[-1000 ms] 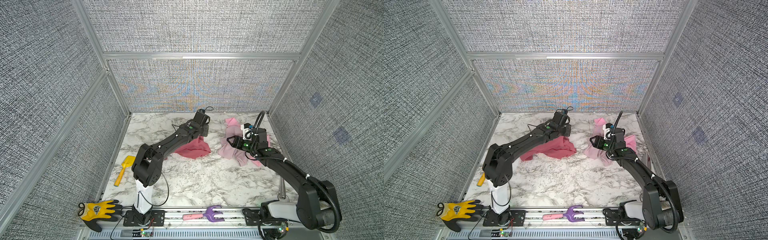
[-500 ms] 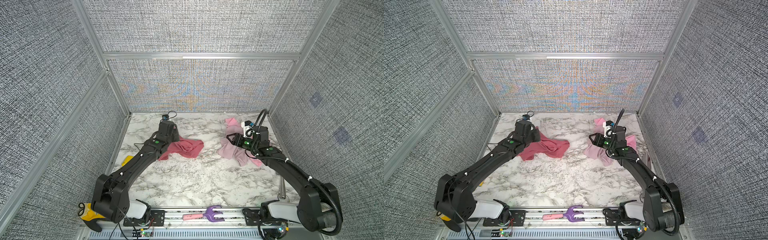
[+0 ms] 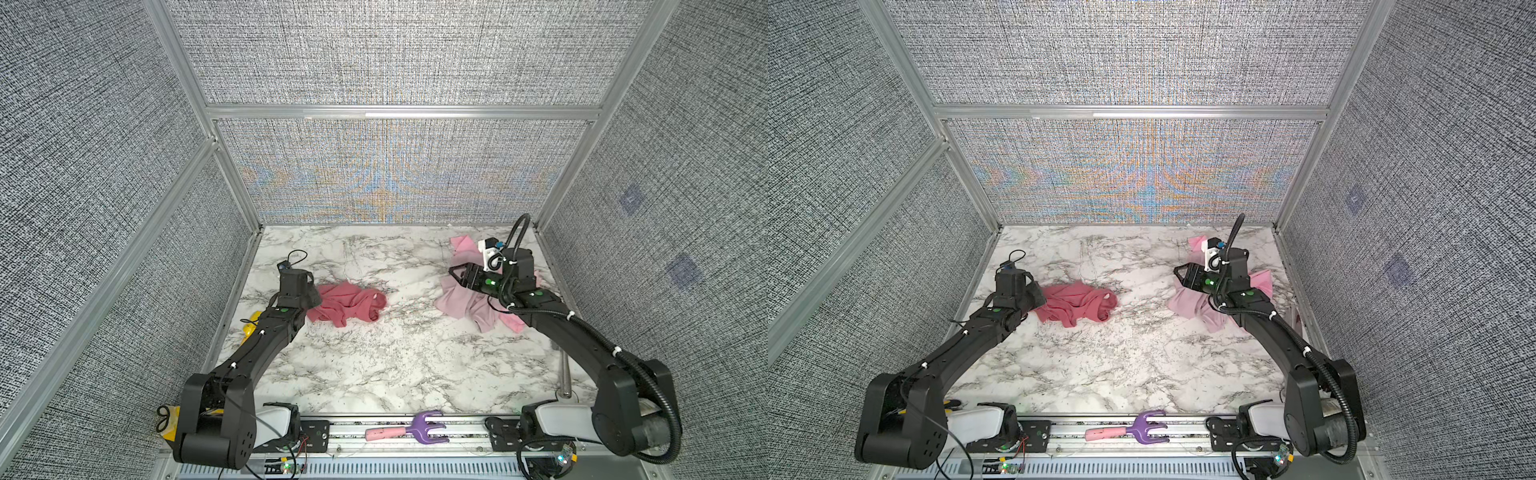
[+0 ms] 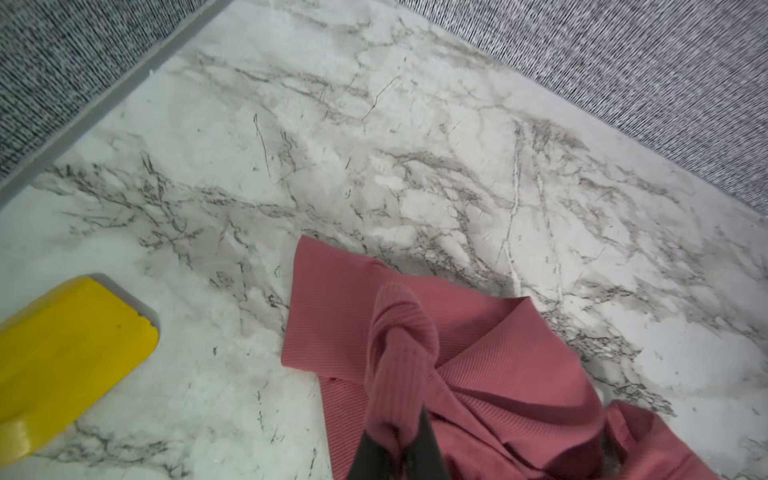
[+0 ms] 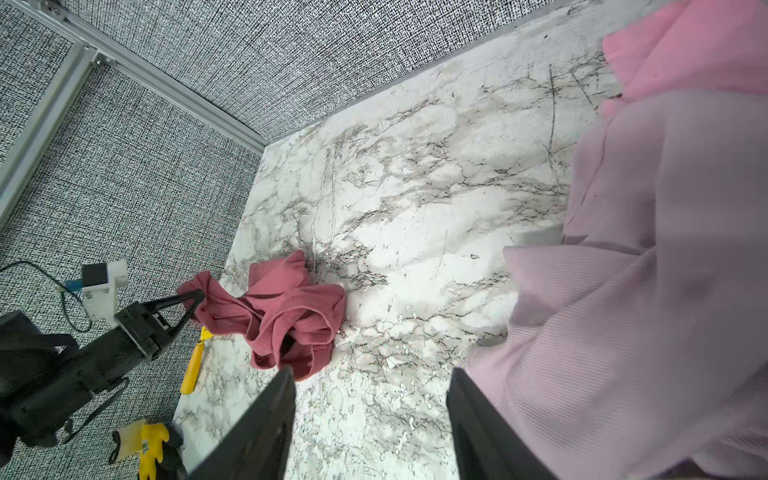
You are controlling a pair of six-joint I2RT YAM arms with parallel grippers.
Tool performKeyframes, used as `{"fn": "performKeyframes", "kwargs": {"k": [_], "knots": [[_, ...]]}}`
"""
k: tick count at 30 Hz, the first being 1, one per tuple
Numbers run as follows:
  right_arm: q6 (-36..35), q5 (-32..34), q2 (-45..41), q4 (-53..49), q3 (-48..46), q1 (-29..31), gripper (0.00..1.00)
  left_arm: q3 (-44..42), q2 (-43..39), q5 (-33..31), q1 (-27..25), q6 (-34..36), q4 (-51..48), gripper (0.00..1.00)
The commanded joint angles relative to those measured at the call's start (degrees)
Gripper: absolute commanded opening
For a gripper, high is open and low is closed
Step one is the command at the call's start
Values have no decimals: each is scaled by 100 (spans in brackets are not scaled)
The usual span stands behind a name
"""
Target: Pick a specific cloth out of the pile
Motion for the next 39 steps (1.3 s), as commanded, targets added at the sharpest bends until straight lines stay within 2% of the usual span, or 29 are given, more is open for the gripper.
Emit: {"fn": "performKeyframes", "kwargs": {"k": [1, 7, 9, 11, 12, 14, 19, 21, 24, 27, 30, 32, 39], "knots": [[20, -11, -19, 30, 57, 20, 60, -139, 260, -268, 75, -154, 361, 0], [-17, 94, -158, -89, 13, 25, 60, -15, 821, -238, 99, -235, 286, 2], [-35, 130, -212, -137, 7, 25, 60, 41, 772, -144, 100, -228, 245, 15], [-44, 165, -261, -148, 2, 25, 60, 46, 601, -198, 96, -240, 210, 41], [-43, 174, -272, -148, -3, 26, 60, 49, 512, -250, 96, -254, 169, 51], [-53, 189, -285, -156, 7, 25, 60, 123, 265, -400, 97, -285, -30, 59], [-47, 192, -240, -122, 30, 34, 60, 388, -437, -467, 104, -157, -552, 61], [-61, 213, -225, -96, 30, 39, 60, 474, -687, -48, 88, 260, -528, 62], [-73, 279, -180, -69, 59, 52, 60, 606, -857, 381, -5, 301, -657, 62], [-54, 314, -170, -47, 74, 61, 60, 847, -803, 272, -511, 508, -963, 62], [-35, 367, -182, -7, 45, 91, 60, 1098, -527, -100, -1298, 734, -1182, 62], [-31, 383, -176, 1, 44, 109, 60, 1207, -241, -62, -1696, 760, -1132, 62], [-17, 385, -255, -93, 9, 174, 60, 1497, 776, 111, -2488, 668, -947, 58]]}}
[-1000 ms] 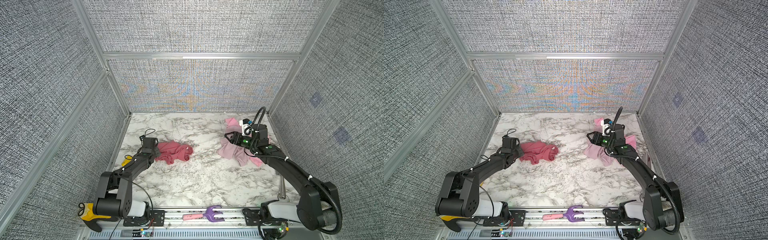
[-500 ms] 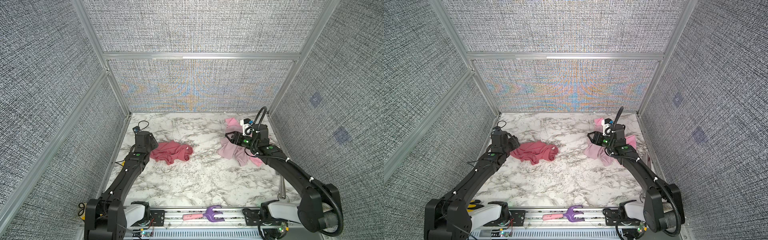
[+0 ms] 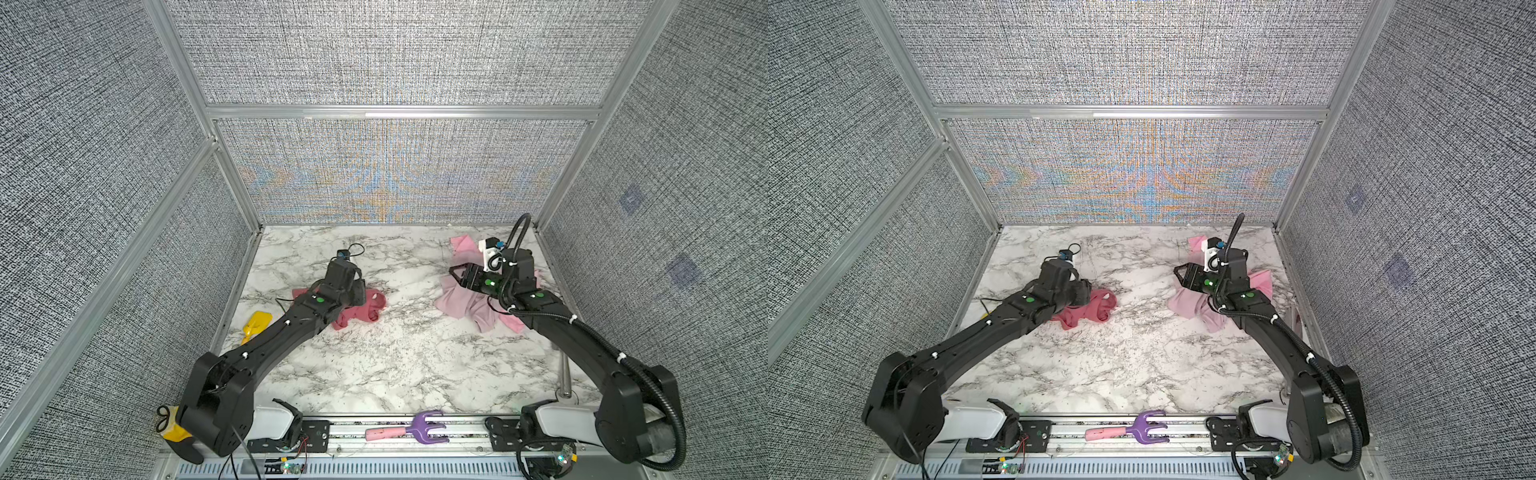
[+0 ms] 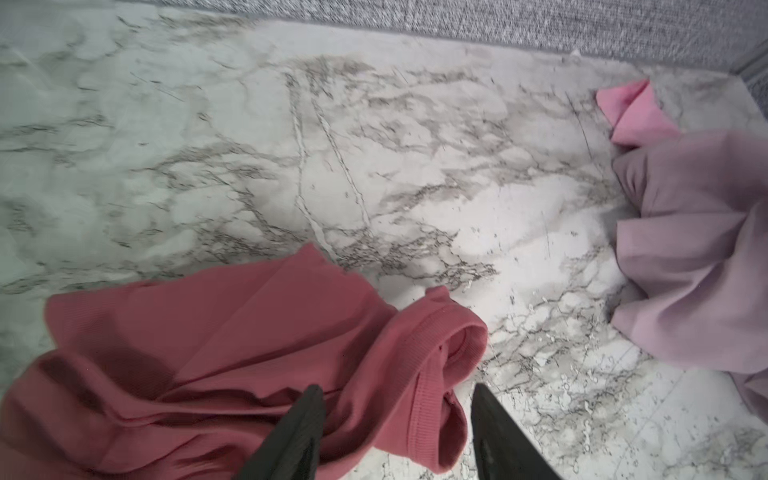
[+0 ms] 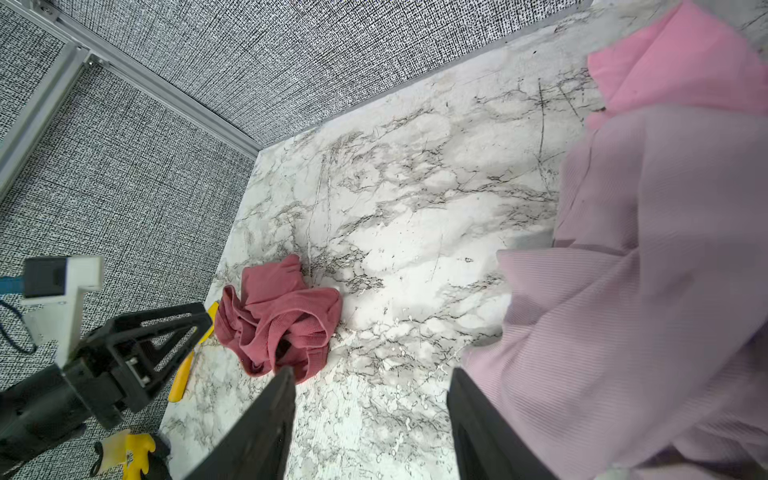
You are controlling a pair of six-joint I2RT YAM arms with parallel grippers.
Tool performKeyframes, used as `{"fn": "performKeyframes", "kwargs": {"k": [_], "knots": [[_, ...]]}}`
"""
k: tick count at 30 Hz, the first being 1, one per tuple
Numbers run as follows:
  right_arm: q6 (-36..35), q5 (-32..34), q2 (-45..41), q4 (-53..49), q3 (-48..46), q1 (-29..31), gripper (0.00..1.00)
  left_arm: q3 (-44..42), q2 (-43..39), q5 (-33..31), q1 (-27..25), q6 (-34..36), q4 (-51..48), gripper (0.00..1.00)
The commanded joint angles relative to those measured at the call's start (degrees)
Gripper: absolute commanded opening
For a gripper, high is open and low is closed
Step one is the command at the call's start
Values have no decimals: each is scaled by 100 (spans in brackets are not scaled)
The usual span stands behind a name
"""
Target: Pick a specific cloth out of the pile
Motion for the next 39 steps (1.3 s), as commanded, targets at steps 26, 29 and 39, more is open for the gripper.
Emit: {"fn": "performKeyframes", "kwargs": {"k": [26, 29, 39], "knots": [[45, 72, 182, 53, 85, 97, 60, 310, 1714, -224, -497, -7, 66, 51], [29, 81, 201, 46, 89, 101, 60, 447, 1935, -373, -498, -13, -56, 48], [-6, 126, 284, 41, 107, 97, 60, 829, 2557, -714, -567, -127, -552, 4]]}}
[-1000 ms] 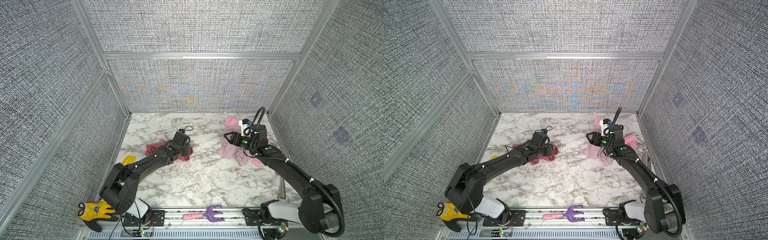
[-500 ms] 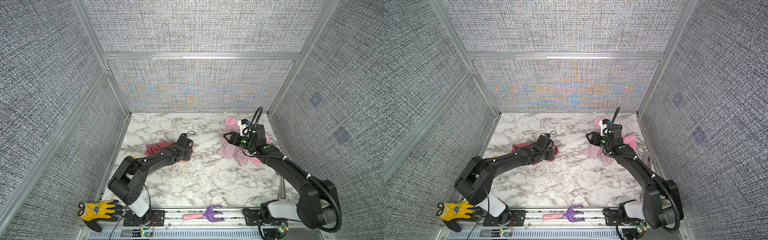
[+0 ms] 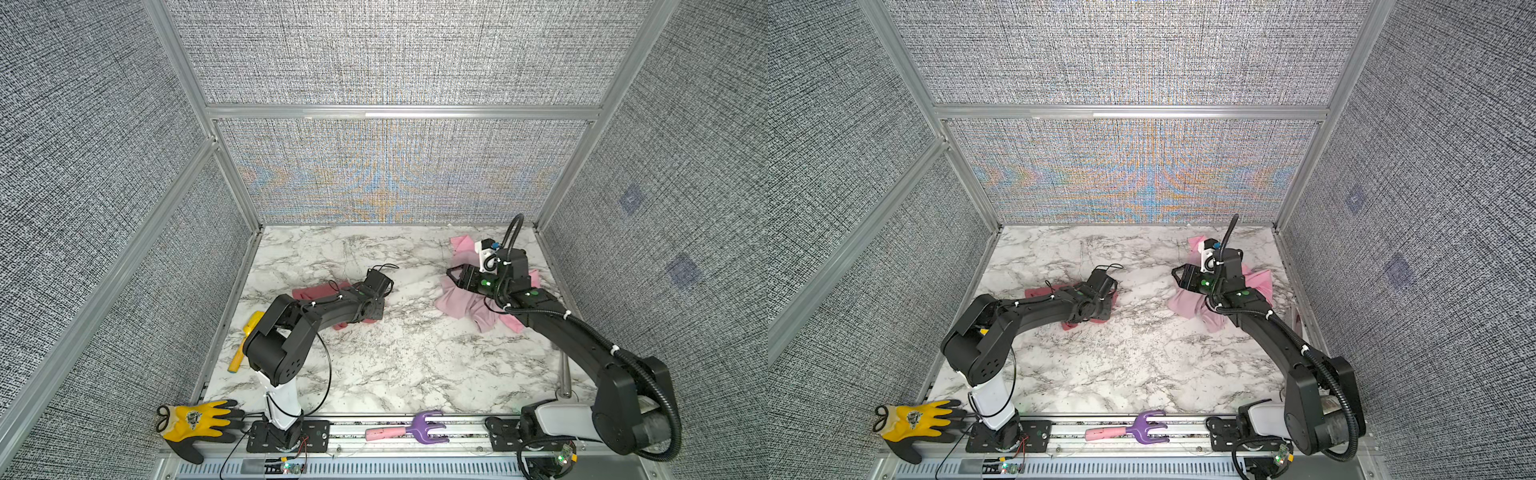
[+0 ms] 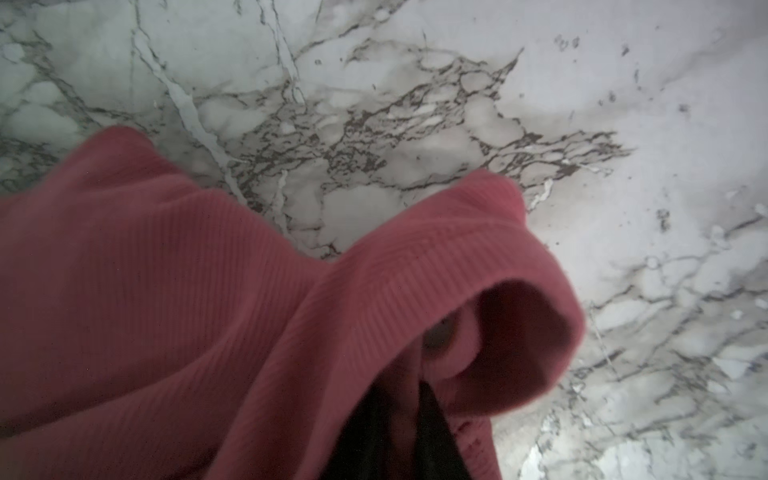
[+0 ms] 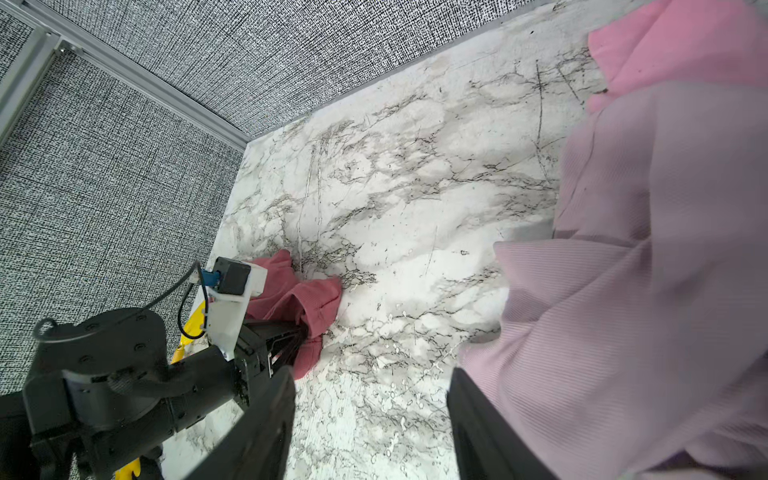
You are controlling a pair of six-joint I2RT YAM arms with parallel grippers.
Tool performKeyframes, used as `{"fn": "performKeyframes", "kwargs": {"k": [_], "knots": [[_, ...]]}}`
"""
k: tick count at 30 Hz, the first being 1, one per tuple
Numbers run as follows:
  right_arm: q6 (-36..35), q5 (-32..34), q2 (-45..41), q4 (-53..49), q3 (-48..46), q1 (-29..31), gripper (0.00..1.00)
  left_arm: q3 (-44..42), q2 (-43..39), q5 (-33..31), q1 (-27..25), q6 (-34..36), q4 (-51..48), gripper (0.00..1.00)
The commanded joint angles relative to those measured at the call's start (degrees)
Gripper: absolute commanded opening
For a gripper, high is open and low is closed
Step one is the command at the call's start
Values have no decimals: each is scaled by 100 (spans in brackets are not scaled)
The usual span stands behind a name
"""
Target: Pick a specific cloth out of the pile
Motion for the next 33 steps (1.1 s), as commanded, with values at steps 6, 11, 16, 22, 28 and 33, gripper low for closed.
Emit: {"fn": "performKeyframes", "kwargs": {"k": [6, 11, 16, 22, 28, 33], "knots": [[-31, 45, 3, 36, 96, 14, 60, 140, -352, 1, -49, -121, -280, 0], [-22, 43, -32, 8, 97, 13, 60, 294, -1044, 222, -43, -178, -242, 0], [-13, 43, -105, 7, 54, 15, 60, 367, -1727, -47, 4, -272, -348, 0], [2, 25, -120, 7, 65, 13, 60, -78, -2490, -231, 446, -288, -286, 0], [4, -1, -125, 15, 115, 15, 60, -1036, -3304, -114, 1315, -332, -83, 0], [13, -17, -48, 24, 151, 27, 60, -1929, -3747, -26, 1941, -387, 368, 0]]}}
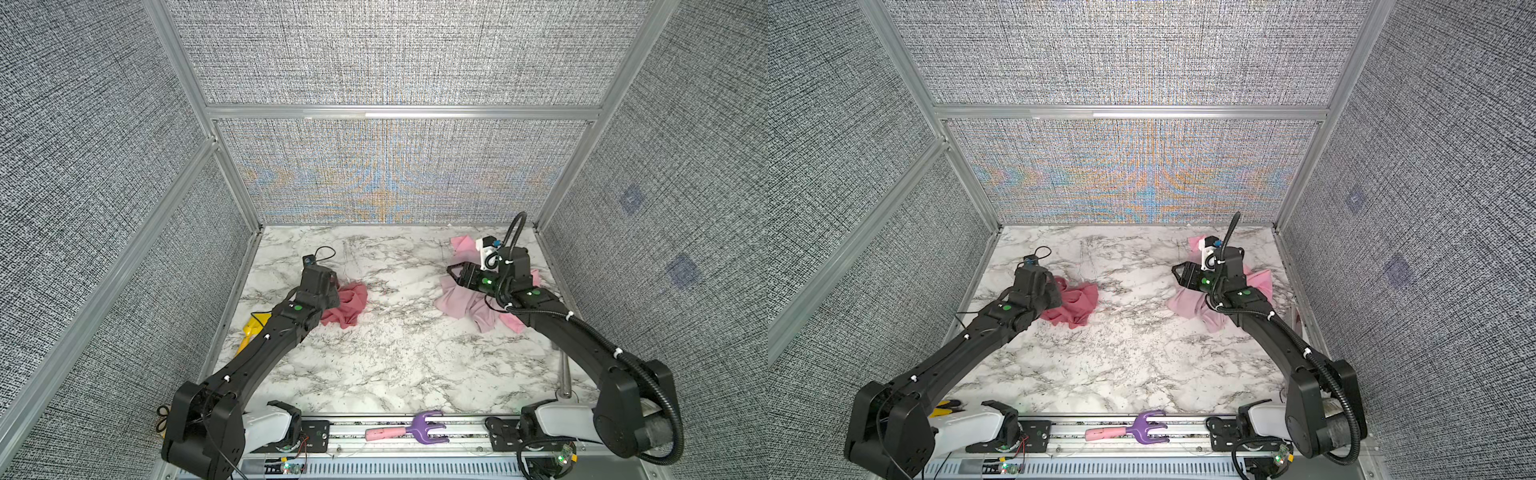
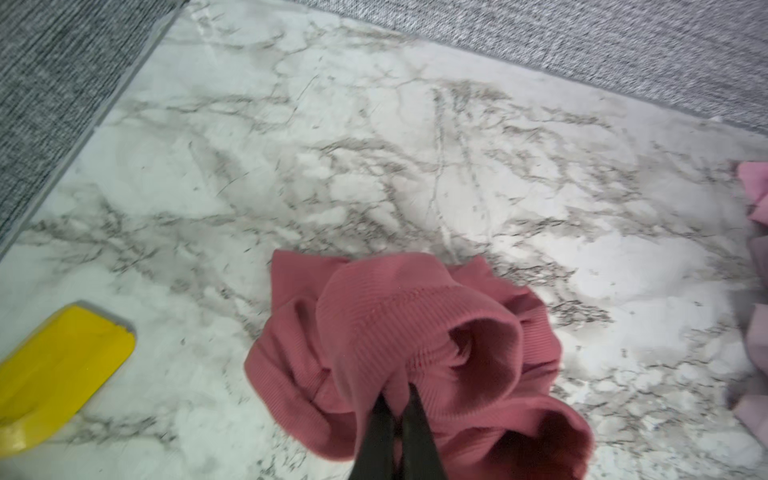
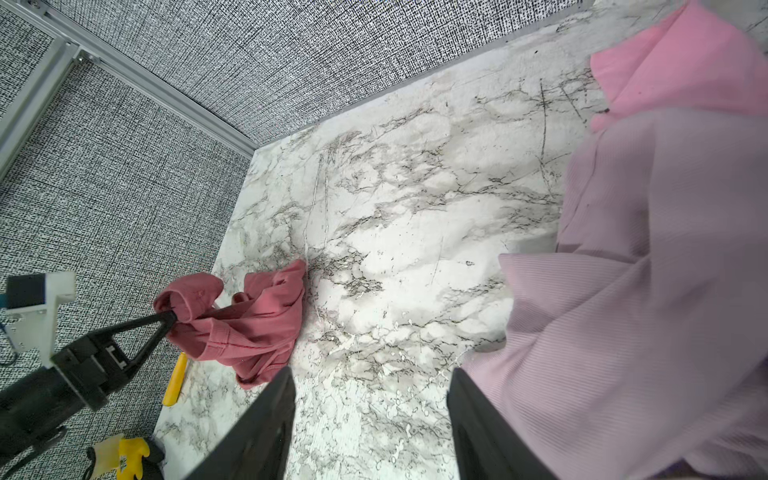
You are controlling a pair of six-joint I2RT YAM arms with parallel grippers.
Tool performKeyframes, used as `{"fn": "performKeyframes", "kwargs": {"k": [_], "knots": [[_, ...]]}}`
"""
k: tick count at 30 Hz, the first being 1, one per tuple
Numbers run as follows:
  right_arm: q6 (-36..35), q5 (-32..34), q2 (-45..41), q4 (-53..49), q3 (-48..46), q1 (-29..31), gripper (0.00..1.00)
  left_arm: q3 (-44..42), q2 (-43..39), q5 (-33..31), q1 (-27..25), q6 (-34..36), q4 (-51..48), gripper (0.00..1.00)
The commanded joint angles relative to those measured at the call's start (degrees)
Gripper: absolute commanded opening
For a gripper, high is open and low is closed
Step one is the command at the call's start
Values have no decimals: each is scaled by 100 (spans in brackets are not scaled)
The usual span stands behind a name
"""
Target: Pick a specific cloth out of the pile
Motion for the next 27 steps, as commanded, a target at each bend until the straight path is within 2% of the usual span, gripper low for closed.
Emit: {"fn": "performKeyframes", "kwargs": {"k": [1, 9, 18, 27], "knots": [[20, -23, 49, 27, 51, 12, 60, -424, -140, 169, 315, -137, 476, 0], [4, -59, 131, -2, 262, 20, 60, -990, 326, 470, 619, -172, 1192, 0], [-22, -23, 165, -39, 262, 20, 60, -812, 1182, 507, 709, -77, 1505, 0], [-31, -13, 198, -56, 296, 20, 60, -618, 1577, 517, 735, -99, 1606, 0]]}}
